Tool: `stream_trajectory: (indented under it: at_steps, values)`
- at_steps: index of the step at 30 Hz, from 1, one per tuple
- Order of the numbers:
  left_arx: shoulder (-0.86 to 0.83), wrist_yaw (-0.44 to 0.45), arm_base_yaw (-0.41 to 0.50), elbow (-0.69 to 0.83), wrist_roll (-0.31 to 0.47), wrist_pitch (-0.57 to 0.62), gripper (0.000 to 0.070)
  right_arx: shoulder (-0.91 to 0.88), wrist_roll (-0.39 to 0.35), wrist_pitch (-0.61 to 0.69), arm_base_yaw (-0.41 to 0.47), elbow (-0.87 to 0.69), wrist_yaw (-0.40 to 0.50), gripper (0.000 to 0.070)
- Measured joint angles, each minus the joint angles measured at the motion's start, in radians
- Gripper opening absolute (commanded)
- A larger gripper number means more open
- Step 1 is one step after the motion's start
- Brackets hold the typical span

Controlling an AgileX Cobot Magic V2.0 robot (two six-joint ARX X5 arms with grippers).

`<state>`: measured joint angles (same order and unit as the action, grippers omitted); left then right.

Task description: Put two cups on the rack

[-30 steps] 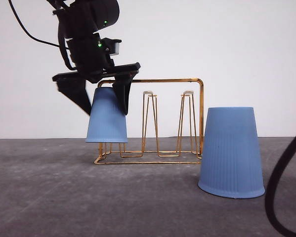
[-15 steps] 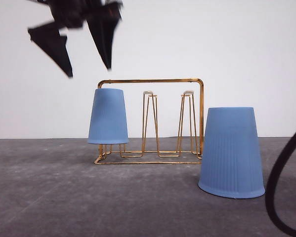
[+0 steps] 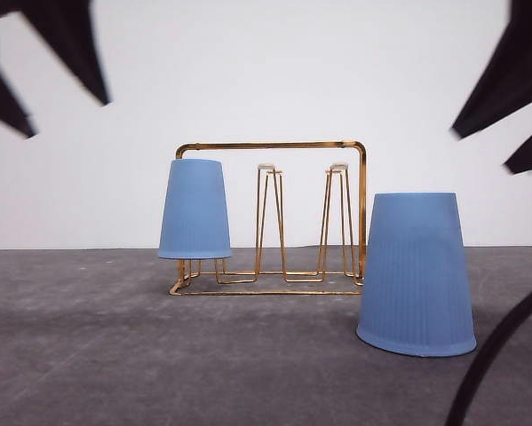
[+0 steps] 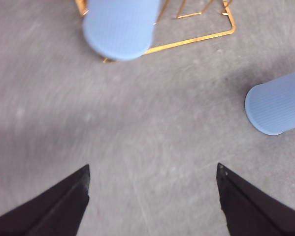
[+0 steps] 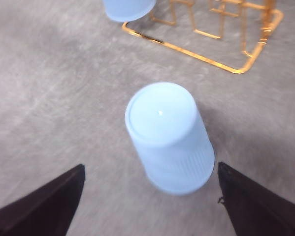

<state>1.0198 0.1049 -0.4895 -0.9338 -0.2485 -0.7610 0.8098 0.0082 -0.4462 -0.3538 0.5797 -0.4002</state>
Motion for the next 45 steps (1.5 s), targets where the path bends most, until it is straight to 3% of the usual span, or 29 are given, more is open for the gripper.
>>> stream_trajectory:
  at_steps: [6,14,16,19,23,32,38,45]
  values:
    - [-0.136,-0.010,0.020,0.121,-0.026,-0.016,0.0471,0.145,0.000,0.144,-0.068,0.000,0.104,0.0606]
    - [-0.159,-0.028,0.024,0.122,-0.030,-0.012,0.0471,0.350,0.000,0.328,-0.099,0.000,0.116,0.0603]
    - [-0.159,-0.032,0.024,0.122,-0.029,-0.011,0.0471,0.398,0.004,0.332,-0.102,0.000,0.116,0.0564]
    - [-0.159,-0.052,0.024,0.122,-0.029,-0.011,0.0471,0.437,0.018,0.329,-0.103,0.000,0.117,0.0436]
    - [-0.159,-0.056,0.024,0.122,-0.029,-0.011,0.0471,0.423,0.049,0.281,-0.103,0.015,0.116,0.0394]
    - [-0.159,-0.057,0.024,0.122,-0.029,-0.011,0.0471,0.408,0.103,-0.133,-0.103,0.356,0.145,0.0395]
    - [-0.159,-0.057,0.024,0.122,-0.029,-0.011,0.0470,0.440,0.101,-0.141,-0.097,0.596,0.170,0.0395]
    - [-0.159,-0.057,0.024,0.122,-0.029,-0.005,0.0470,0.636,0.078,-0.118,-0.074,0.808,0.214,0.0395]
